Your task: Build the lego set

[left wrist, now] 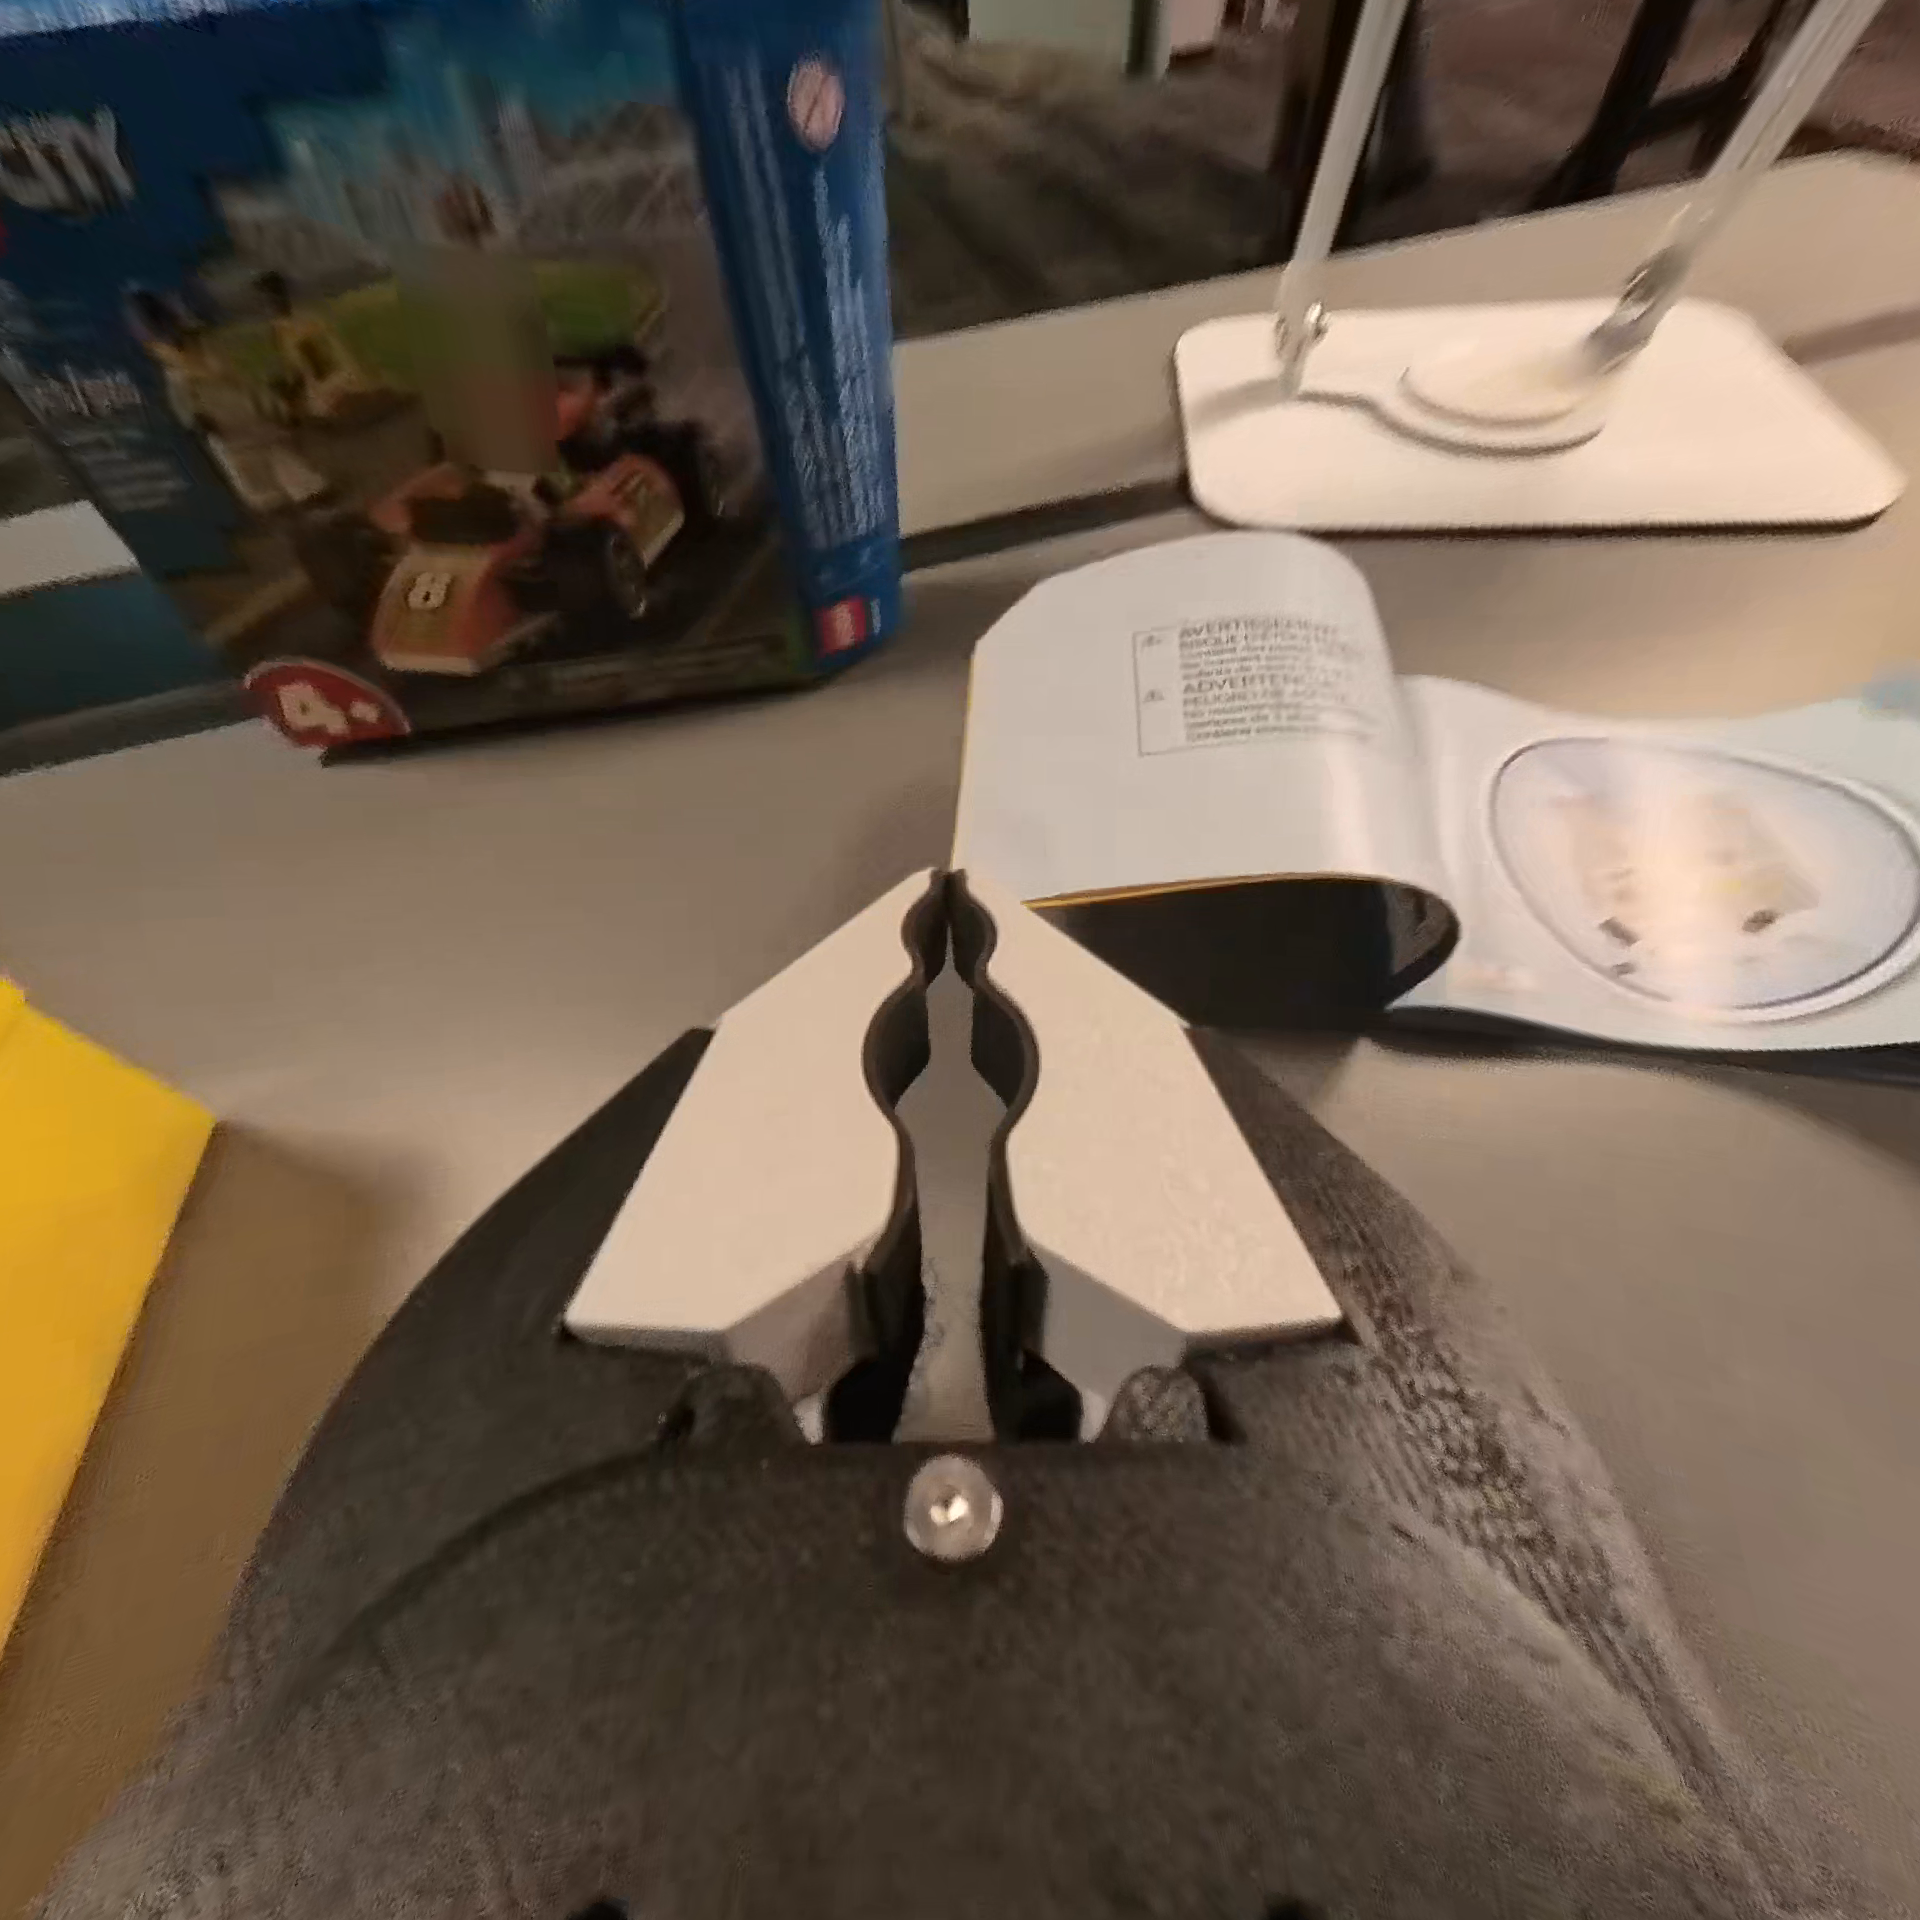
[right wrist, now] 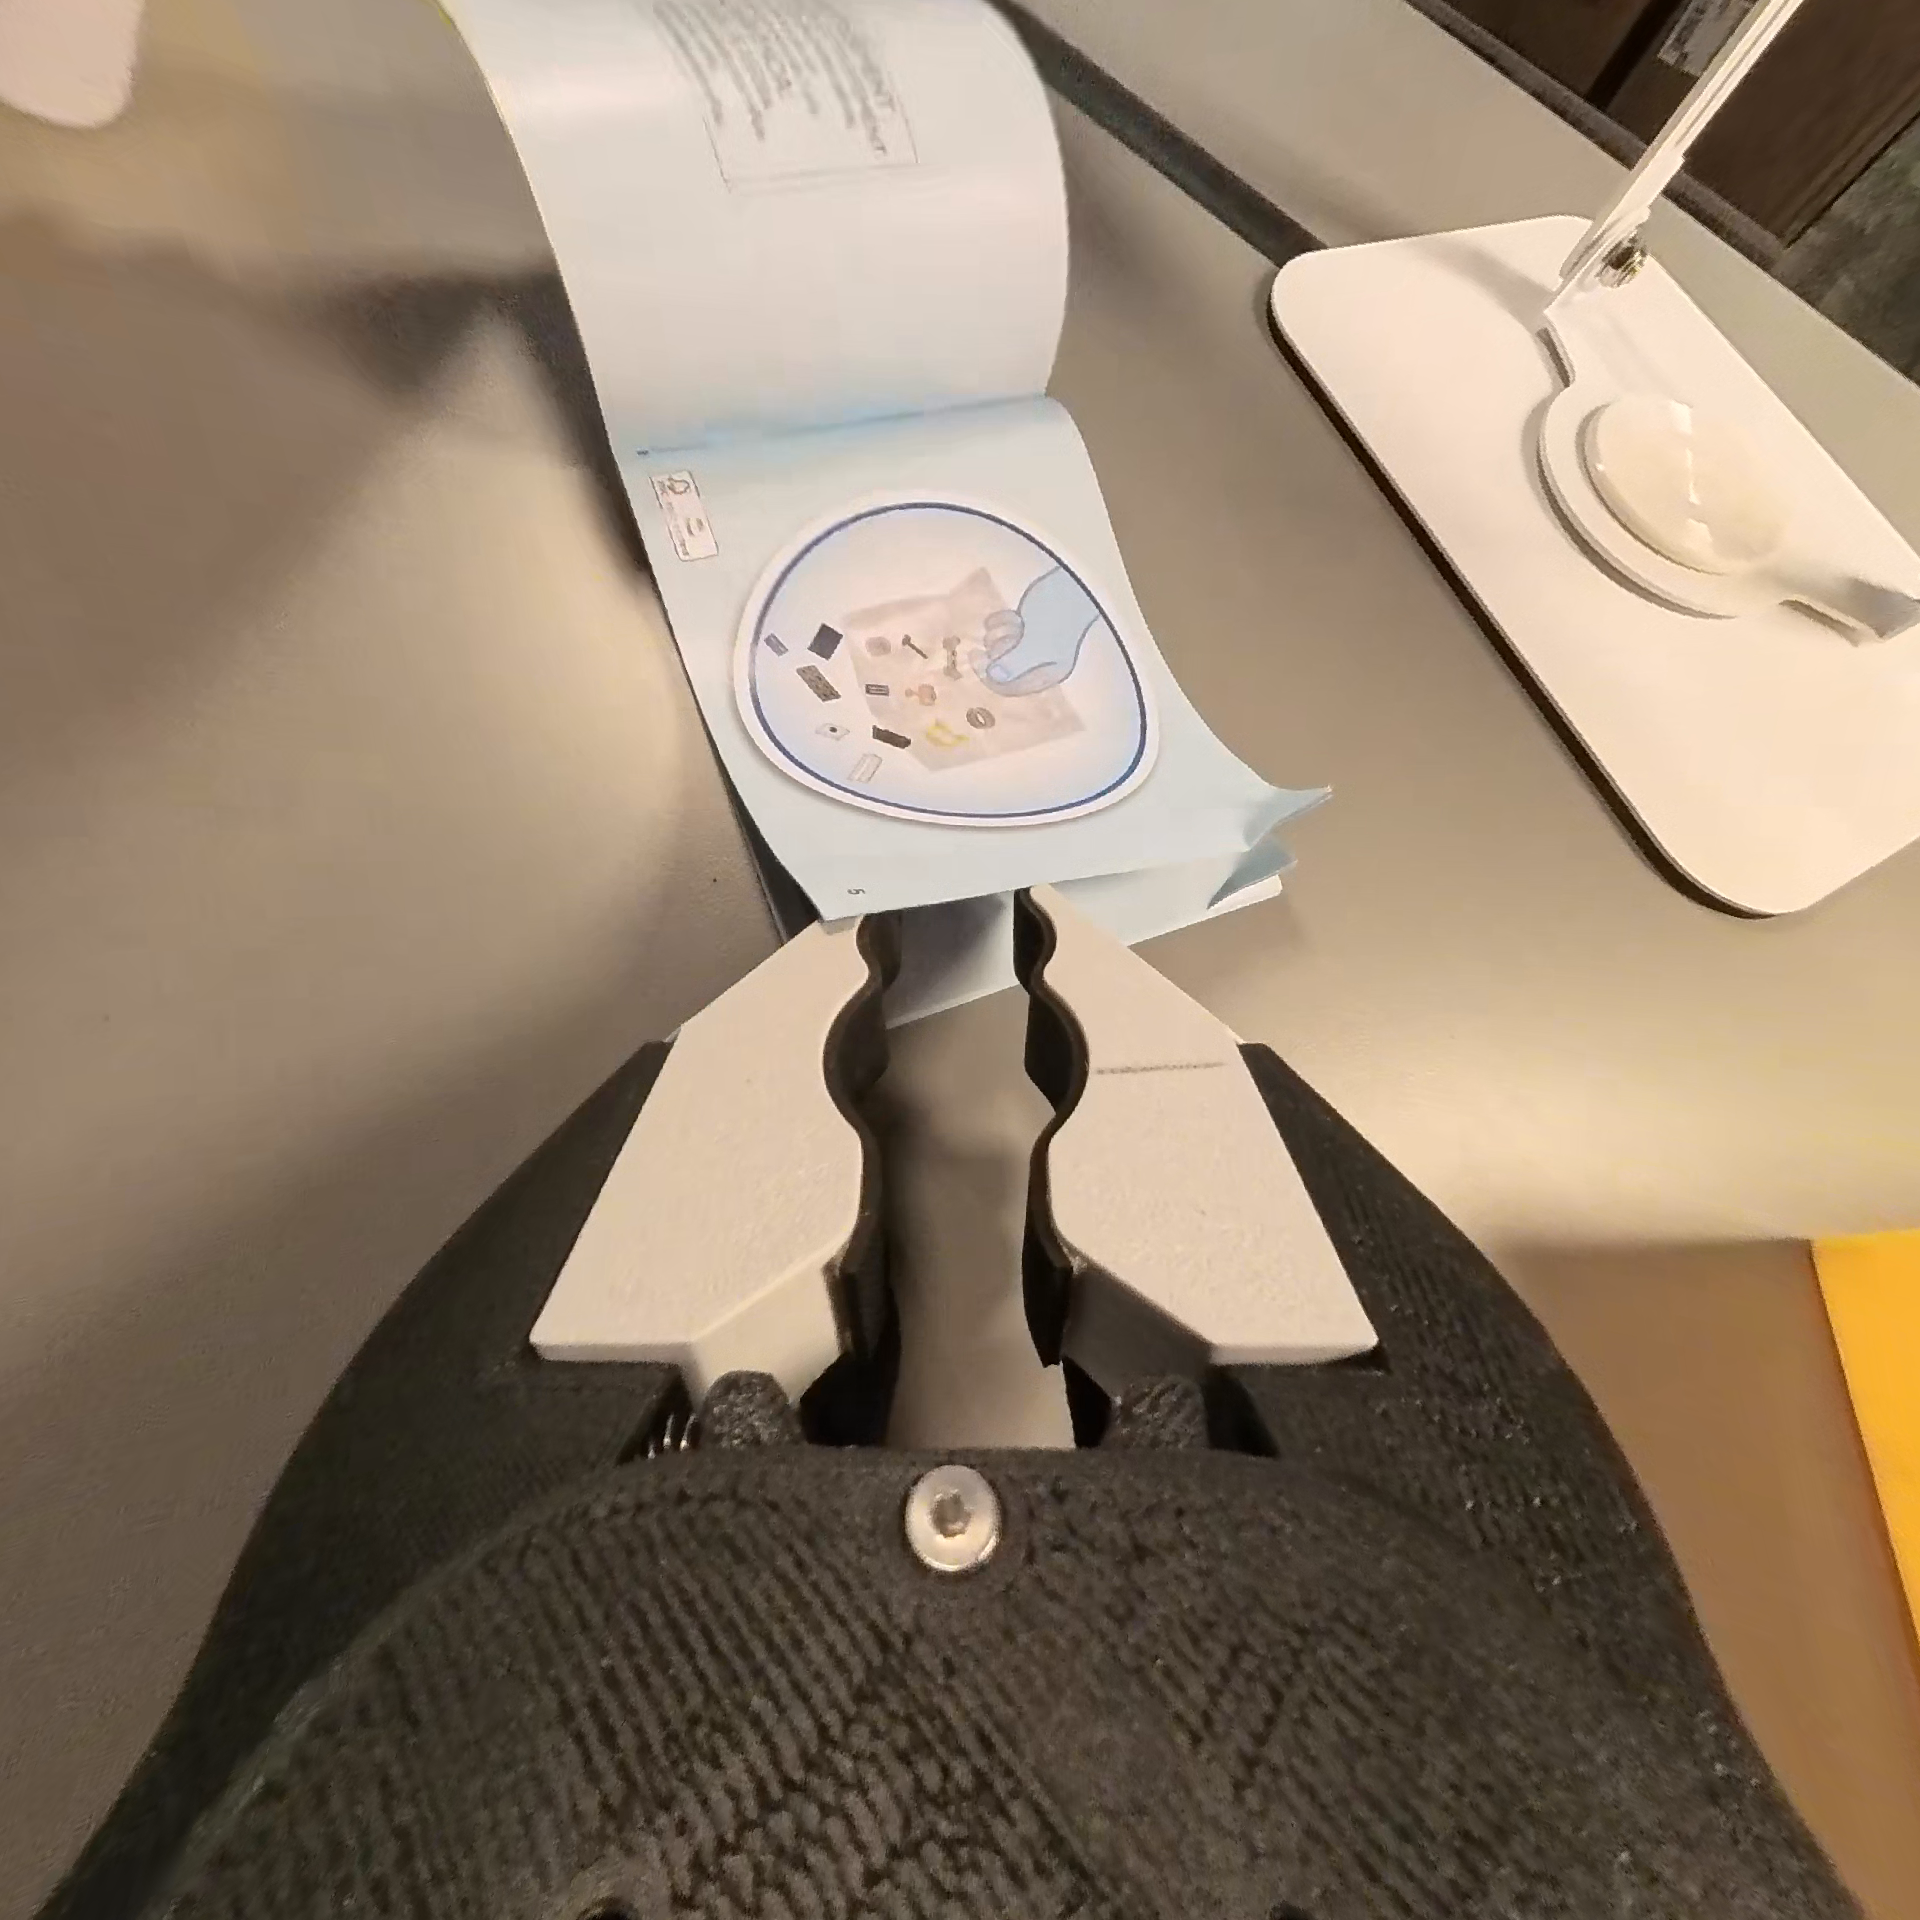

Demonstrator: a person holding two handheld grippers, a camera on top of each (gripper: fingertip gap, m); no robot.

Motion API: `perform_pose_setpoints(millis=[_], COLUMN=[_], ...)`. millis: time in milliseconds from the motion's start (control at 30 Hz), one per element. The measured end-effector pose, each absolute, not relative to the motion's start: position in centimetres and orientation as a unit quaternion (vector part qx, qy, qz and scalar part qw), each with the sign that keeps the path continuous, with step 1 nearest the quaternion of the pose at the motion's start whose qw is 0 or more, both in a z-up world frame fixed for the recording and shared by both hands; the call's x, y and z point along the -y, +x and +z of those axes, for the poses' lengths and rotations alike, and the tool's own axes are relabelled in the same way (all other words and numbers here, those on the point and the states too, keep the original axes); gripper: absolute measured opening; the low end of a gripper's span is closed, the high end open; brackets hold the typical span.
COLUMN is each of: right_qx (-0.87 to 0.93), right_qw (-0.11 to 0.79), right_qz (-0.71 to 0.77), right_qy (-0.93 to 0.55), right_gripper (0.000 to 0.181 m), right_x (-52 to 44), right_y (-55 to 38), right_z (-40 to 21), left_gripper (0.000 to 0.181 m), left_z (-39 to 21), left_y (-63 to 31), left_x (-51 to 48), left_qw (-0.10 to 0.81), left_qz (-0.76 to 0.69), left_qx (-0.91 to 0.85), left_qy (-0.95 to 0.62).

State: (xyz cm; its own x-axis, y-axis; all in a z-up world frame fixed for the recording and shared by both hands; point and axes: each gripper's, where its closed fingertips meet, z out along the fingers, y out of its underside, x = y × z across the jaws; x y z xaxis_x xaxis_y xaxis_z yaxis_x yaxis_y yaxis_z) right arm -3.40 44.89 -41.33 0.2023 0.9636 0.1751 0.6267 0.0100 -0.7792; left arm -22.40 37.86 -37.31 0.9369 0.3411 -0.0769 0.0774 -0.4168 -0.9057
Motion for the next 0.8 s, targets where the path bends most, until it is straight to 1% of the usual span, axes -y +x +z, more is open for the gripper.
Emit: perform_pose_setpoints(millis=[67,133,167,200,267,300,333,433,467,533,567,600,633,700,733,800], right_qx=[0.593,0.593,0.592,0.591,0.588,0.585,0.582,0.572,0.570,0.566,0.565,0.564,0.564,0.564,0.564,0.565], right_qw=[0.390,0.389,0.388,0.387,0.386,0.386,0.387,0.388,0.387,0.386,0.386,0.386,0.386,0.385,0.385,0.384], right_qz=[0.216,0.217,0.218,0.220,0.224,0.227,0.231,0.244,0.248,0.253,0.255,0.256,0.256,0.256,0.256,0.255], right_qy=[-0.670,-0.671,-0.672,-0.672,-0.675,-0.676,-0.677,-0.680,-0.681,-0.683,-0.683,-0.684,-0.684,-0.684,-0.684,-0.684], right_gripper=[0.020,0.020,0.020,0.021,0.022,0.023,0.023,0.024,0.024,0.024,0.024,0.024,0.024,0.025,0.025,0.025], right_x=[-44.9,-44.9,-44.9,-44.9,-45.0,-45.0,-45.1,-45.2,-45.3,-45.3,-45.3,-45.4,-45.4,-45.4,-45.4,-45.4], right_y=[-3.4,-3.4,-3.4,-3.4,-3.4,-3.4,-3.4,-3.3,-3.3,-3.3,-3.3,-3.3,-3.3,-3.3,-3.3,-3.3], right_z=[-41.4,-41.4,-41.4,-41.3,-41.3,-41.2,-41.1,-40.8,-40.8,-40.7,-40.7,-40.7,-40.7,-40.7,-40.7,-40.7], left_gripper=[0.000,0.000,0.010,0.023,0.046,0.051,0.053,0.045,0.045,0.056,0.059,0.057,0.051,0.044,0.037,0.036], left_z=[-38.1,-37.5,-37.1,-36.5,-34.4,-33.2,-32.0,-29.3,-29.4,-30.9,-31.7,-32.3,-32.8,-33.7,-34.3,-35.6], left_y=[-22.7,-22.2,-21.9,-21.7,-20.8,-20.2,-19.1,-15.4,-14.1,-11.4,-10.2,-9.2,-8.3,-6.5,-5.5,-4.0], left_x=[-37.6,-37.7,-37.8,-37.9,-38.0,-38.0,-38.1,-38.2,-38.6,-39.9,-40.4,-40.7,-40.9,-41.1,-41.1,-41.2], left_qw=[0.514,0.528,0.536,0.547,0.588,0.609,0.628,0.675,0.680,0.672,0.666,0.662,0.655,0.640,0.626,0.600], left_qz=[0.113,0.097,0.097,0.109,0.160,0.193,0.220,0.276,0.262,0.184,0.144,0.116,0.093,0.053,0.034,0.005], left_qx=[0.145,0.140,0.133,0.122,0.081,0.055,0.022,-0.064,-0.087,-0.118,-0.133,-0.146,-0.163,-0.207,-0.240,-0.289], left_qy=[-0.838,-0.832,-0.828,-0.821,-0.788,-0.768,-0.746,-0.682,-0.679,-0.708,-0.720,-0.726,-0.732,-0.738,-0.741,-0.746])
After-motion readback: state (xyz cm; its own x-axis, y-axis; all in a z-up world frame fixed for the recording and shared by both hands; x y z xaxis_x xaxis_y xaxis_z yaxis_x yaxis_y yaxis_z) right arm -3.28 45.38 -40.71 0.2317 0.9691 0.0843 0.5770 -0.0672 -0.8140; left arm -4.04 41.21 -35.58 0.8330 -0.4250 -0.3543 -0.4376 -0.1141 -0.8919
